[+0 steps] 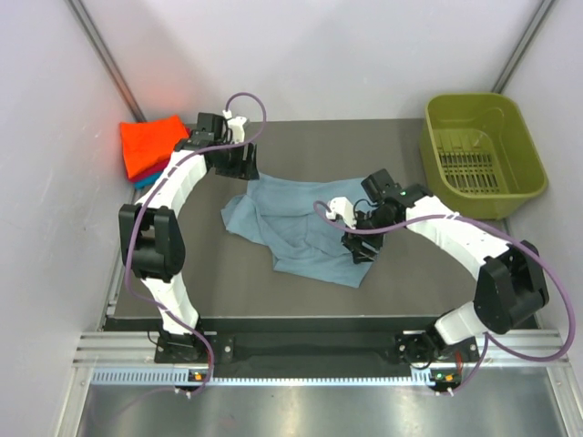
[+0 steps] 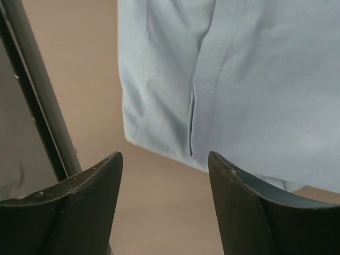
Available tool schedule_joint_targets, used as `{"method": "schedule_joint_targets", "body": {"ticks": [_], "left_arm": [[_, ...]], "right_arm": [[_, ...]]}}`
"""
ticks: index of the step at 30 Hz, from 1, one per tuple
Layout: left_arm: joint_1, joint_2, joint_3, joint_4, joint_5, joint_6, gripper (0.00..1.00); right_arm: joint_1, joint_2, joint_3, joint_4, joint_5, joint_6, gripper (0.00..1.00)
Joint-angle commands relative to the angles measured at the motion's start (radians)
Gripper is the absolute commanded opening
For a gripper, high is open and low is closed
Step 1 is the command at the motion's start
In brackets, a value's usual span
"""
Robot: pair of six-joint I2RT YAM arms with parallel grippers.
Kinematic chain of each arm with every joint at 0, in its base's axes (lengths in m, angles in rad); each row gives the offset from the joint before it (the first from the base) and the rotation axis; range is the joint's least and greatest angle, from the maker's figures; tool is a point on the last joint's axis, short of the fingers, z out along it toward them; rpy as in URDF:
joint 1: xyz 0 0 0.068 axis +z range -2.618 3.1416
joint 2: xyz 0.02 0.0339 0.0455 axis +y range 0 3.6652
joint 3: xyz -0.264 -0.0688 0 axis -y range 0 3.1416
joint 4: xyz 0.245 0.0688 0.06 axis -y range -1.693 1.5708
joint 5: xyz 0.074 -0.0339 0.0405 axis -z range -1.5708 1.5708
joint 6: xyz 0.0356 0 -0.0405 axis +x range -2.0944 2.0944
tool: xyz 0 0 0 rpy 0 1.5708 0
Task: Fold and stack the t-shirts
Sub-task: Flatten the tshirt out
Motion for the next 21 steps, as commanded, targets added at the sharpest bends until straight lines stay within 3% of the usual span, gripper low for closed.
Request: {"method": "schedule_joint_targets", "body": {"ticks": [1, 17, 21], "left_arm": [[0.004, -0.016, -0.001, 0.056, -0.003, 0.002, 0.73], [0.004, -0.027, -0.027, 0.077, -0.011, -0.028, 0.72], [0.006, -0.03, -0.033, 0.079, -0.014, -0.031, 0.72]], "right_arm": [[0.008, -0.012, -0.017, -0.002, 0.032, -0.073, 0.65], [0.013, 0.094, -0.004, 0.078, 0.095, -0.068, 0.58], [0.014, 0.105, 0.006, 0.101, 0.108, -0.064, 0.51]]}}
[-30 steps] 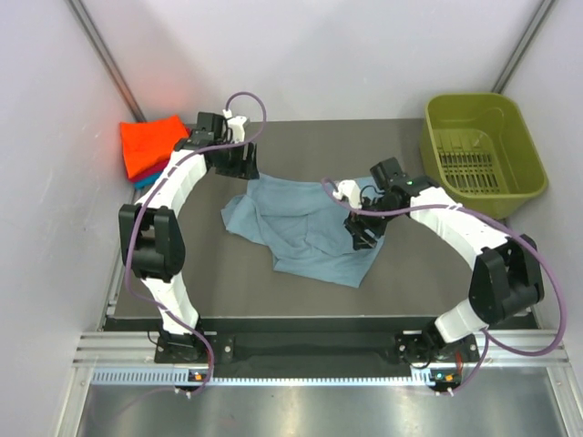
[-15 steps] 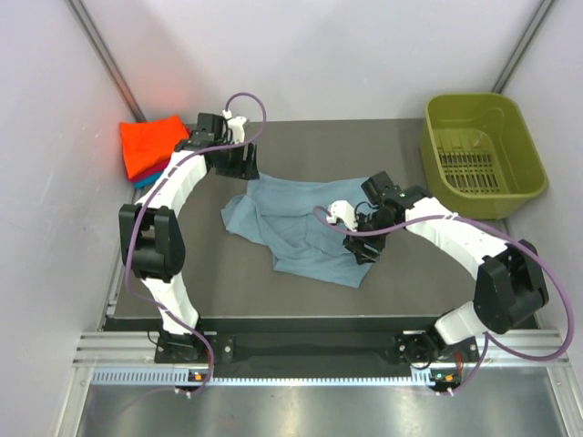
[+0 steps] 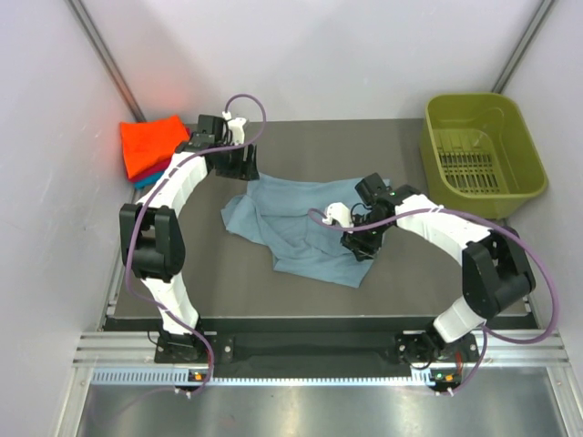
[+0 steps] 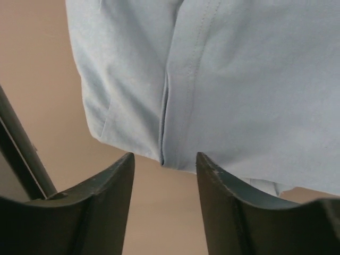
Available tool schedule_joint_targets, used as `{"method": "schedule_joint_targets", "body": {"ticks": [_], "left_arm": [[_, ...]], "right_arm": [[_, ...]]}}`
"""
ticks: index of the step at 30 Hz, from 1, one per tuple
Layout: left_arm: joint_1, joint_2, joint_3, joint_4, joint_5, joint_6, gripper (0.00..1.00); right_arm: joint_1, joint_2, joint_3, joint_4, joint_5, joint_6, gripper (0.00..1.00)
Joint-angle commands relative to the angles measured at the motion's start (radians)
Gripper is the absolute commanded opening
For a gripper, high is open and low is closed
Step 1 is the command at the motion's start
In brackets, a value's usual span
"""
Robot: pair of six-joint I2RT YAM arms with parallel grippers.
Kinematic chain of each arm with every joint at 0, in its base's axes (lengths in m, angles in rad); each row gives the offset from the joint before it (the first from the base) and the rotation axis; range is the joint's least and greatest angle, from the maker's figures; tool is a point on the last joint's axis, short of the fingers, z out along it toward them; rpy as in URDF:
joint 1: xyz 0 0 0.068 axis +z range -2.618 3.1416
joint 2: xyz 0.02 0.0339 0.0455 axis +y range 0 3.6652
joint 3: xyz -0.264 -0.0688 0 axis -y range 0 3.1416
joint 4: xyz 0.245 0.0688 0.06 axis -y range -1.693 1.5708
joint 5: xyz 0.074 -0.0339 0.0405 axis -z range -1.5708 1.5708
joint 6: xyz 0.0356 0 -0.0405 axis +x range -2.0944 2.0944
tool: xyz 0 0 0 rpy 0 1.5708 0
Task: Fold and stack the t-shirts
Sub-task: Flatten the tshirt out
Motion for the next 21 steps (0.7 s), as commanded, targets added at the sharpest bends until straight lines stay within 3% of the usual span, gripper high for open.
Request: {"method": "schedule_joint_targets", "body": {"ticks": [1, 7, 8, 9, 14, 21], "left_arm": [[0.006, -0.03, -0.009, 0.04, -0.001, -0.017, 0.72], [0.006, -0.024, -0.006, 0.046, -0.001, -0.017, 0.72], [0.006, -0.024, -0.008, 0.047, 0.0, -0.015, 0.72], [0.006, -0.023, -0.008, 0.046, 0.0, -0.017, 0.72], [0.007, -0.027, -0.009, 0.04, -0.009, -0.009, 0.72], [0.009, -0.015, -0.016, 0.041, -0.046, 0.02, 0.72]], "right_arm": [[0.014, 0.01, 0.035, 0.051, 0.002, -0.013, 0.49], [0.014, 0.027, 0.046, 0.083, 0.019, -0.001, 0.24], [0.014, 0.028, 0.048, 0.083, 0.022, -0.001, 0.16], [0.014, 0.028, 0.054, 0.089, 0.027, 0.001, 0.0], [0.009, -0.001, 0.097, 0.103, 0.077, -0.001, 0.0], [-0.034, -0.041, 0.3, 0.177, 0.177, -0.007, 0.0]]}}
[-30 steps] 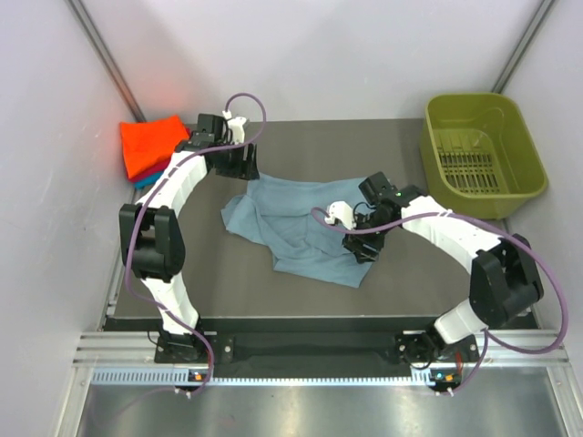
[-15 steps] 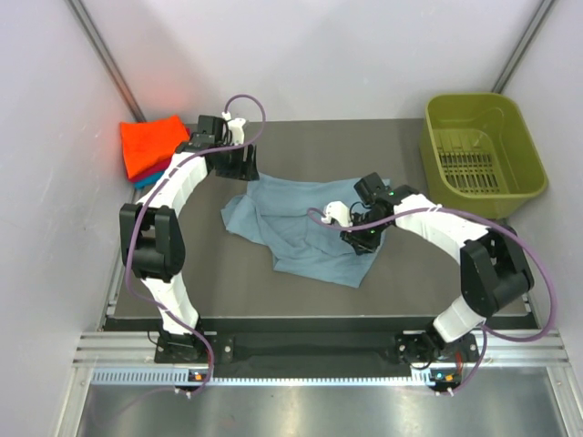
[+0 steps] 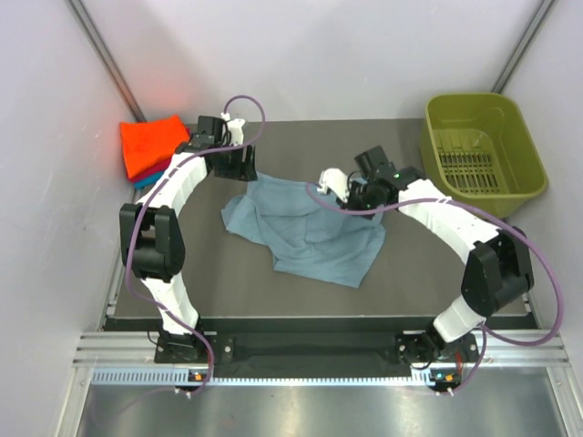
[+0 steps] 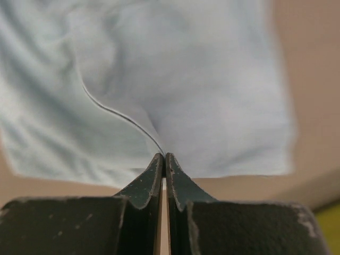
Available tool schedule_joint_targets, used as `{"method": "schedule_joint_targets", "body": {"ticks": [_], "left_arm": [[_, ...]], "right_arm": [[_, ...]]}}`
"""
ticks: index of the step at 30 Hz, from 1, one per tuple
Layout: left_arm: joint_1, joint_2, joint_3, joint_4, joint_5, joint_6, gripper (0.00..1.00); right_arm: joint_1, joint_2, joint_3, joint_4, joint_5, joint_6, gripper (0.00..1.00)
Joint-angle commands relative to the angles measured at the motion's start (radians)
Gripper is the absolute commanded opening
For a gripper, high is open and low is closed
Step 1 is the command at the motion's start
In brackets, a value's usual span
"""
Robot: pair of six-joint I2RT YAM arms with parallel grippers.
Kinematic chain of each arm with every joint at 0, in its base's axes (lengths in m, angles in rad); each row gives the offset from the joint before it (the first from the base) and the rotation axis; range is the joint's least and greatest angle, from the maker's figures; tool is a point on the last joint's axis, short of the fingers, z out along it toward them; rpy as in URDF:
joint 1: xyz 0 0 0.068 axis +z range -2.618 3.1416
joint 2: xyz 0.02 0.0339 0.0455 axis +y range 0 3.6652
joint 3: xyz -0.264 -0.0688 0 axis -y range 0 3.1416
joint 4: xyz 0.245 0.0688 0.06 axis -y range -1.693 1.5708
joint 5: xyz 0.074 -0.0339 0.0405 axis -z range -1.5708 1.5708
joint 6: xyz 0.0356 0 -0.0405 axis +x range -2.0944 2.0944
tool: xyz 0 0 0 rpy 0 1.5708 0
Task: Fold and stack the t-shirts
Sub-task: Flatten the tshirt out
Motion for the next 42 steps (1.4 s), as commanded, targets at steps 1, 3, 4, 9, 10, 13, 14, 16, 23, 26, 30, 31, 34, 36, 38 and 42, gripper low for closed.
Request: {"method": "schedule_joint_targets", "body": {"ticks": [1, 3, 4, 9, 10, 13, 14, 16, 23, 26, 30, 31, 34, 36, 38, 42], "left_arm": [[0.006, -0.007, -0.005, 0.035, -0.02, 0.021, 0.72], [0.008, 0.002, 0.002, 0.035, -0.02, 0.023, 0.72], [0.008, 0.003, 0.005, 0.032, -0.023, 0.026, 0.72], [0.009, 0.002, 0.01, 0.032, -0.037, 0.035, 0.72], [0.009, 0.0, 0.009, 0.031, -0.037, 0.038, 0.72], [0.009, 0.002, -0.002, 0.02, -0.043, 0.04, 0.72], [0.009, 0.002, -0.002, 0.016, -0.043, 0.04, 0.72], [0.008, 0.0, -0.007, 0.006, -0.039, 0.04, 0.72], [0.009, -0.026, -0.06, -0.007, -0.022, 0.018, 0.7], [0.009, -0.038, -0.085, -0.017, -0.028, 0.011, 0.69], [0.009, -0.068, -0.137, -0.04, -0.007, 0.001, 0.67], [0.009, -0.073, -0.146, -0.04, -0.001, 0.001, 0.66], [0.008, -0.078, -0.174, -0.041, 0.019, -0.009, 0.62], [0.008, -0.07, -0.177, -0.044, 0.033, -0.014, 0.58], [0.008, -0.064, -0.173, -0.053, 0.053, -0.014, 0.39], [0.009, -0.084, -0.154, -0.102, 0.052, 0.003, 0.0]], "right_arm": [[-0.024, -0.05, 0.135, 0.091, 0.061, -0.015, 0.0], [-0.041, -0.038, 0.186, 0.116, 0.082, -0.02, 0.0], [-0.047, -0.032, 0.203, 0.123, 0.087, -0.019, 0.0], [-0.093, 0.005, 0.299, 0.198, 0.144, -0.014, 0.0], [-0.099, 0.017, 0.306, 0.215, 0.154, -0.011, 0.0], [-0.133, 0.063, 0.345, 0.26, 0.179, 0.015, 0.0], [-0.15, 0.076, 0.374, 0.268, 0.182, 0.021, 0.0], [-0.161, 0.106, 0.404, 0.307, 0.202, 0.031, 0.0], [-0.193, 0.2, 0.591, 0.389, 0.239, 0.057, 0.0], [-0.198, 0.221, 0.634, 0.438, 0.283, 0.06, 0.0], [-0.204, 0.24, 0.657, 0.45, 0.288, 0.055, 0.0], [-0.205, 0.246, 0.655, 0.45, 0.29, 0.057, 0.0], [-0.207, 0.254, 0.655, 0.453, 0.288, 0.064, 0.0], [-0.208, 0.258, 0.657, 0.453, 0.285, 0.07, 0.0], [-0.208, 0.266, 0.662, 0.456, 0.287, 0.072, 0.0], [-0.215, 0.278, 0.678, 0.473, 0.294, 0.075, 0.0]]}}
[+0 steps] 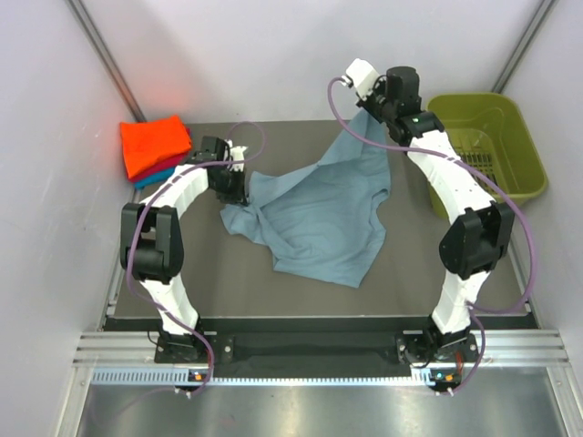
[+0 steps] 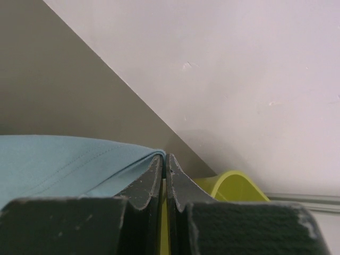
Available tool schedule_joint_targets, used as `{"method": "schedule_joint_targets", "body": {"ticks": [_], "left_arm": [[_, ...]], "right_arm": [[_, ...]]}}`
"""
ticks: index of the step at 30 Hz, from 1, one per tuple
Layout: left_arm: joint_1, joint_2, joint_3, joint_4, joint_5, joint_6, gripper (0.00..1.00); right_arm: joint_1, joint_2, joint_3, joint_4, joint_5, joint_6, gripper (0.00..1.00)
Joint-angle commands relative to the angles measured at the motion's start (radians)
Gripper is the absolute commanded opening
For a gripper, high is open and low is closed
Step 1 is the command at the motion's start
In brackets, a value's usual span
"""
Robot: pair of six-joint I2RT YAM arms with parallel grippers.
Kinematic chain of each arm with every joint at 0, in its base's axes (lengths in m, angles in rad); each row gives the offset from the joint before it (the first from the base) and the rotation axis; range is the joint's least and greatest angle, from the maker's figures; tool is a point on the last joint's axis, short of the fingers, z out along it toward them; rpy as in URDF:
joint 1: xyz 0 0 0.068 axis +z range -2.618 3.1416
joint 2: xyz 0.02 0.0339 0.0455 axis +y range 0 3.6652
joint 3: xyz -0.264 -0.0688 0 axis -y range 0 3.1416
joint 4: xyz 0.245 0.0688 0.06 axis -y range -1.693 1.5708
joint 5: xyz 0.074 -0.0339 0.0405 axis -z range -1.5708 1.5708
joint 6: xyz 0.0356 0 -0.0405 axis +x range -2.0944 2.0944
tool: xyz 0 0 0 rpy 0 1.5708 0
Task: Fold and stack the t-shirts
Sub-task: Flatten the tshirt out
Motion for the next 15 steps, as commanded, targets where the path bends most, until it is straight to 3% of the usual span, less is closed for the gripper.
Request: {"method": "schedule_joint_targets", "body": {"ticks": [1, 5, 12, 15], "left_arm": [[0.004, -0.078, 0.019, -0.064, 0.024, 0.016, 0.0], [0.006, -0.159, -0.004, -0.133, 0.041, 0.025, 0.0], [0.006, -0.443, -0.044, -0.242, 0.085, 0.048, 0.0], [0.004, -0.476, -0.075, -0.331, 0.128, 0.013, 0.0]], "right_arm": [[-0.019, 0.005, 0.075, 0.072, 0.025, 0.018, 0.0], [-0.028, 0.027, 0.11, 0.091, 0.042, 0.018, 0.0], [-0.042, 0.051, 0.142, 0.127, 0.074, 0.015, 0.0], [-0.047, 0.071, 0.156, 0.15, 0.1, 0.015, 0.0]]}}
